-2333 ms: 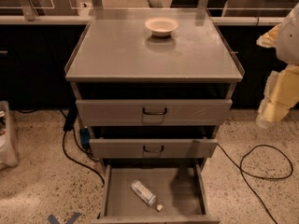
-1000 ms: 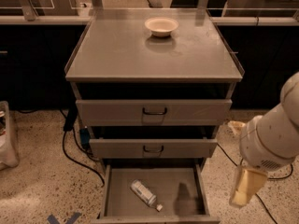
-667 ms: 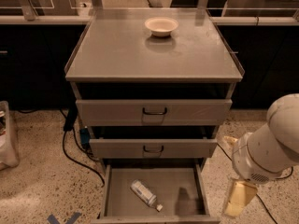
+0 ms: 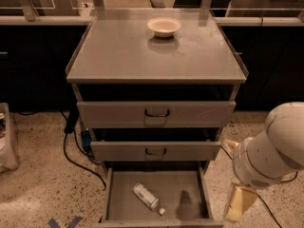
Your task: Pick blue plastic bottle from bottom drawer and place on counter
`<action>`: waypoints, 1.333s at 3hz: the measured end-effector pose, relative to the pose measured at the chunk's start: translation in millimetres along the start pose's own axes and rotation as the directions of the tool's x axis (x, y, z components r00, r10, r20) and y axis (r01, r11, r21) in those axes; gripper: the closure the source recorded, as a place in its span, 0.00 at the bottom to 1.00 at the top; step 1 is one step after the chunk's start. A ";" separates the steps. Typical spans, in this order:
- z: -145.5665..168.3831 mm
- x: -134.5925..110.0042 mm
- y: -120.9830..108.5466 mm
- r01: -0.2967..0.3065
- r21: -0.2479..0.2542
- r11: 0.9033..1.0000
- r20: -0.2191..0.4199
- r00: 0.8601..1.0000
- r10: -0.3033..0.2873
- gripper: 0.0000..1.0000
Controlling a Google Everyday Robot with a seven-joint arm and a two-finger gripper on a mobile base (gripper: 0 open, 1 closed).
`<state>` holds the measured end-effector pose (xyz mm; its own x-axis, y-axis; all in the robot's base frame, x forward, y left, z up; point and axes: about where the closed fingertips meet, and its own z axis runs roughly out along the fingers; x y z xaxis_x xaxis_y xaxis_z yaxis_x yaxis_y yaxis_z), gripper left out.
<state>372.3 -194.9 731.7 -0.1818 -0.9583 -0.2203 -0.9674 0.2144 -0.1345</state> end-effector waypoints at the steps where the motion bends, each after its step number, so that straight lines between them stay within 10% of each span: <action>1: 35.4 -13.0 -11.8 0.047 0.027 0.999 -0.013 0.999 -0.047 0.00; 4: 159.3 -52.5 -52.3 0.116 0.064 0.991 0.047 0.992 -0.119 0.00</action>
Offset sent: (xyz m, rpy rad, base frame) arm 0.0970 0.0714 -0.1233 0.0101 -0.1472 0.1200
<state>460.5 -125.7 596.4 -0.0569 -0.9671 -0.2478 -0.9686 0.1136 -0.2211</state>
